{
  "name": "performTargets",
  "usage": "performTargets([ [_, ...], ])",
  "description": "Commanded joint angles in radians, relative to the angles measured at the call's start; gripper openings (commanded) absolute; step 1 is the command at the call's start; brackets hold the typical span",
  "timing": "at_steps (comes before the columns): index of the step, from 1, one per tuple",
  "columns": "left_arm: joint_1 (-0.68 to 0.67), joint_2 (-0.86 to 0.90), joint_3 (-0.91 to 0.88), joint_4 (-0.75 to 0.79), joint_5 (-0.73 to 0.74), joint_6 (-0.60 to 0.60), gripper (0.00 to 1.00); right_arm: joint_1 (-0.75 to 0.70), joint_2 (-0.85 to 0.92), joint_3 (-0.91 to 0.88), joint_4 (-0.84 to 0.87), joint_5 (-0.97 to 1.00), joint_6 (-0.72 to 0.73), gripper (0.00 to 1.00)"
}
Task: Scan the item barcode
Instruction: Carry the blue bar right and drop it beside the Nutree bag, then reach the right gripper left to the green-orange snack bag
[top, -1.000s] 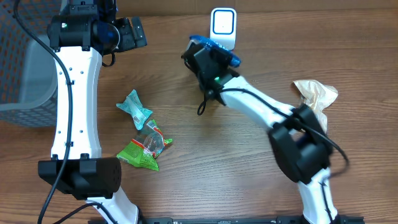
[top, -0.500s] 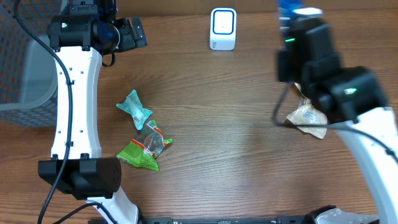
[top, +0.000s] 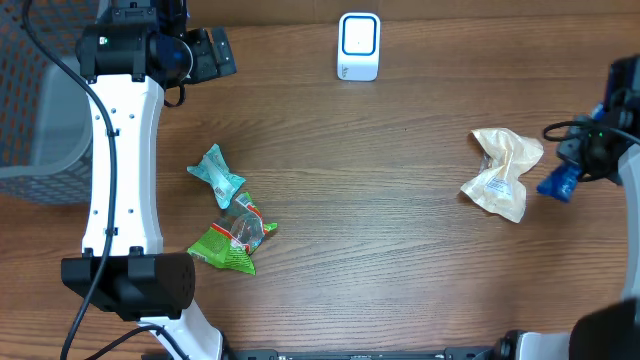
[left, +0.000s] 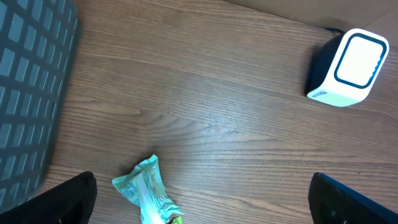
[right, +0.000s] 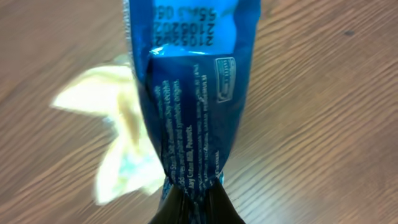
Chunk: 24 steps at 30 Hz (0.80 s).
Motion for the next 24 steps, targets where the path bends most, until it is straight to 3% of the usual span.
performTargets([
  [1, -0.006, 0.011, 0.022, 0.001, 0.008, -0.014, 1.0, -0.056, 0.078, -0.086, 0.102, -0.005, -0.114, 0.04],
  [4, -0.006, 0.011, 0.022, 0.001, 0.008, -0.014, 1.0, -0.066, 0.143, -0.098, 0.137, -0.004, -0.162, 0.04],
  [9, -0.006, 0.011, 0.022, 0.001, 0.008, -0.014, 1.0, -0.067, 0.218, -0.098, 0.162, -0.016, -0.171, 0.2],
  [12, -0.006, 0.011, 0.022, 0.001, 0.008, -0.014, 1.0, -0.067, 0.218, -0.07, 0.152, -0.076, -0.171, 0.39],
  [16, -0.006, 0.011, 0.022, 0.001, 0.008, -0.014, 1.0, -0.067, 0.209, 0.069, 0.05, -0.258, -0.167, 0.4],
  [19, -0.006, 0.011, 0.022, 0.001, 0.008, -0.014, 1.0, -0.063, 0.2, 0.195, -0.019, -0.525, -0.168, 0.43],
  [24, -0.006, 0.011, 0.022, 0.001, 0.008, -0.014, 1.0, -0.009, 0.181, 0.254, -0.013, -0.85, -0.183, 0.45],
])
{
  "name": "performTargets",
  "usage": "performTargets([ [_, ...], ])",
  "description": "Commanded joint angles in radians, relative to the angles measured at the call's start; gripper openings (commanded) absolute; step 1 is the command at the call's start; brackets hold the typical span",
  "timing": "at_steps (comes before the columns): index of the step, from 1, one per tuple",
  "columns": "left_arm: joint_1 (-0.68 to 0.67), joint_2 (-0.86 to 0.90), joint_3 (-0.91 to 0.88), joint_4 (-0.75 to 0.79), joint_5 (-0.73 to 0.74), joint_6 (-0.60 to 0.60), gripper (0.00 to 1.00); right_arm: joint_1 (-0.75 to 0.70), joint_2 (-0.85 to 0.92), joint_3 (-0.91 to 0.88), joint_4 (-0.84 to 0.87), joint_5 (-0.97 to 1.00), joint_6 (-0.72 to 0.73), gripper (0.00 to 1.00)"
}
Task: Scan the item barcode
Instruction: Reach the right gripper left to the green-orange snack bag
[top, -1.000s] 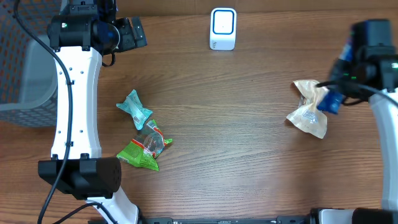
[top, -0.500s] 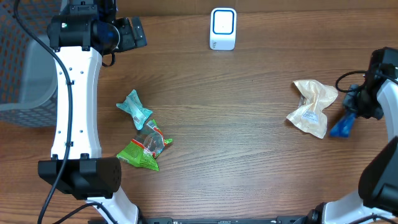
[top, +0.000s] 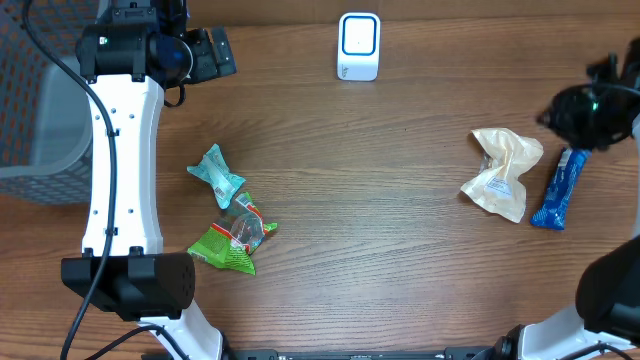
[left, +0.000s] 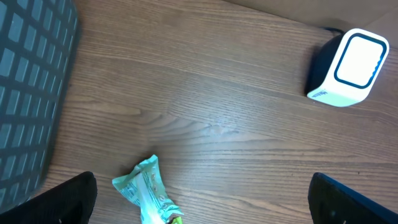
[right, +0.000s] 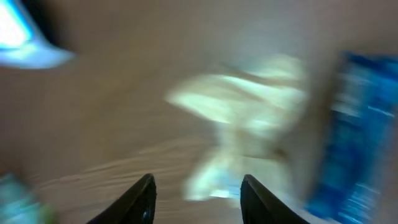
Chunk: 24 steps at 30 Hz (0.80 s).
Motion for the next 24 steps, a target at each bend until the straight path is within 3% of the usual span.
performTargets([
  [1, -0.006, 0.011, 0.022, 0.001, 0.008, -0.014, 1.0, 0.071, -0.036, 0.032, 0.004, -0.328, -0.011, 0.45],
  [9, -0.006, 0.011, 0.022, 0.001, 0.008, -0.014, 1.0, 0.315, -0.035, 0.028, 0.011, -0.311, 0.006, 0.45],
  [15, -0.006, 0.011, 0.022, 0.001, 0.008, -0.014, 1.0, 0.465, -0.032, 0.027, 0.037, -0.18, 0.158, 0.46],
  [24, -0.006, 0.011, 0.022, 0.001, 0.007, -0.014, 1.0, 0.682, 0.012, -0.021, 0.133, -0.175, 0.263, 0.51],
])
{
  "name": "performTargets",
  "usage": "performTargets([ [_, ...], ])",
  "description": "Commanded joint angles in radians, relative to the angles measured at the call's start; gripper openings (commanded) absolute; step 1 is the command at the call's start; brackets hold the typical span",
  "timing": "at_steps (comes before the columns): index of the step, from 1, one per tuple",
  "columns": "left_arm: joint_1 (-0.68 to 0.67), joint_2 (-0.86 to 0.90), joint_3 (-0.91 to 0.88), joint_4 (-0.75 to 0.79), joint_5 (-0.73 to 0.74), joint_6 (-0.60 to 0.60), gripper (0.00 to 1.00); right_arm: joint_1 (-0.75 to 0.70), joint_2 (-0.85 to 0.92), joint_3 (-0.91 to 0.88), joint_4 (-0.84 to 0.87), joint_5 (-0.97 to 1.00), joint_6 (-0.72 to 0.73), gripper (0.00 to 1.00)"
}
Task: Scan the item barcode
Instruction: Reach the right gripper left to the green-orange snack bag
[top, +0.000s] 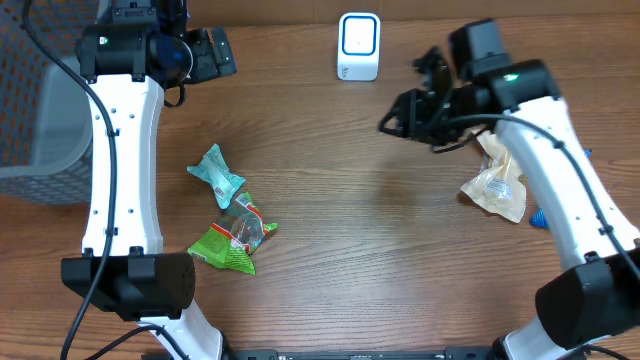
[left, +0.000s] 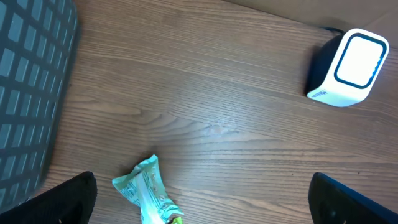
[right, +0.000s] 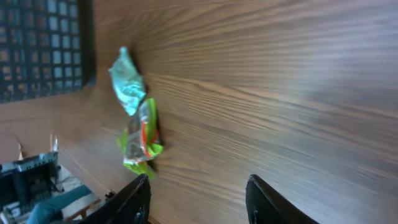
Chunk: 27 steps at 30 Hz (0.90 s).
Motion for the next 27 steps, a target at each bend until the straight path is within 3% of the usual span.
performTargets([
  [1, -0.006, 0.011, 0.022, 0.002, 0.008, -0.014, 1.0, 0.089, 0.031, -0.055, 0.076, 0.011, 0.088, 0.51],
  [12, -0.006, 0.011, 0.022, 0.001, 0.008, -0.014, 1.0, 0.343, 0.052, -0.321, 0.506, 0.022, 0.196, 0.69],
  [27, -0.006, 0.011, 0.022, 0.001, 0.008, -0.014, 1.0, 0.492, 0.25, -0.351, 0.725, -0.037, 0.237, 0.68],
])
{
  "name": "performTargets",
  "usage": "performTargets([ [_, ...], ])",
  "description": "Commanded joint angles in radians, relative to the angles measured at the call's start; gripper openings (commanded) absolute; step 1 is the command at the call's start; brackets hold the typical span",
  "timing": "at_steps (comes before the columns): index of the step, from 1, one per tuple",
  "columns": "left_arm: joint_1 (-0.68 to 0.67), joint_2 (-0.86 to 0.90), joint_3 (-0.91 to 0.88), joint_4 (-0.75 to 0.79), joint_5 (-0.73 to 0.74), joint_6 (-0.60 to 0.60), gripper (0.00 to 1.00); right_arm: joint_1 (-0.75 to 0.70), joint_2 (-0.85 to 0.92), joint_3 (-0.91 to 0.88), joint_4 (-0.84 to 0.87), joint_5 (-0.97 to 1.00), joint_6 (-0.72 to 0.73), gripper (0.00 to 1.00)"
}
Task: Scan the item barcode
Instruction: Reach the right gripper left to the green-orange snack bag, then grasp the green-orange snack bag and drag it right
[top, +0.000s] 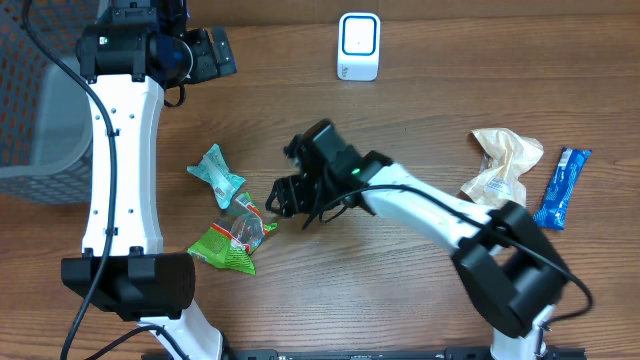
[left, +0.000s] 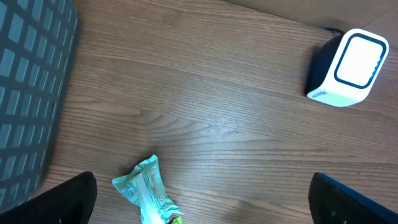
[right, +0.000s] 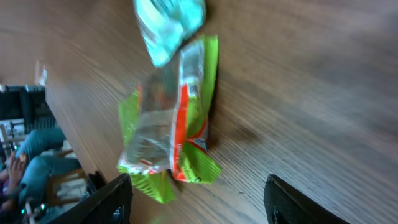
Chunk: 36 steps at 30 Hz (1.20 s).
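The white barcode scanner (top: 358, 45) stands at the back centre, also showing in the left wrist view (left: 348, 67). A green and orange snack packet (top: 235, 237) lies left of centre, and my right gripper (top: 286, 196) hovers open just beside it with nothing between its fingers. In the right wrist view the green packet (right: 169, 142) lies just ahead of the spread right gripper (right: 208, 205). A teal packet (top: 216, 174) lies beside the green one. My left gripper (top: 214, 52) is open and raised at the back left.
A cream packet (top: 500, 170) and a blue bar (top: 560, 187) lie at the right. A grey mesh basket (top: 40, 110) sits at the left edge. The teal packet (left: 146, 193) shows below the left gripper (left: 205, 211).
My right arm has moved from the back centre-right across to the left of centre, and its open gripper is now beside the green packet. The left arm has not moved.
My right gripper was shut on the blue bar at the right edge. Then the bar lay on the table beside the cream packet with the gripper open. The open gripper was then near the scanner, and now it is at the green packet.
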Motion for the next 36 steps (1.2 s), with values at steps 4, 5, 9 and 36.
performTargets([
  [4, -0.006, 0.011, 0.022, 0.001, 0.008, -0.014, 1.0, 0.045, 0.069, -0.01, 0.076, -0.087, 0.0, 0.67],
  [5, -0.006, 0.011, 0.022, 0.001, 0.008, -0.014, 1.0, 0.052, 0.072, -0.01, 0.083, -0.09, 0.0, 0.66],
  [9, -0.006, 0.011, 0.022, 0.001, 0.008, -0.014, 1.0, 0.084, 0.082, -0.01, 0.104, -0.093, -0.001, 0.63],
  [36, -0.006, 0.011, 0.022, 0.001, 0.008, -0.014, 1.0, 0.008, 0.11, -0.002, 0.086, 0.018, 0.046, 0.04],
])
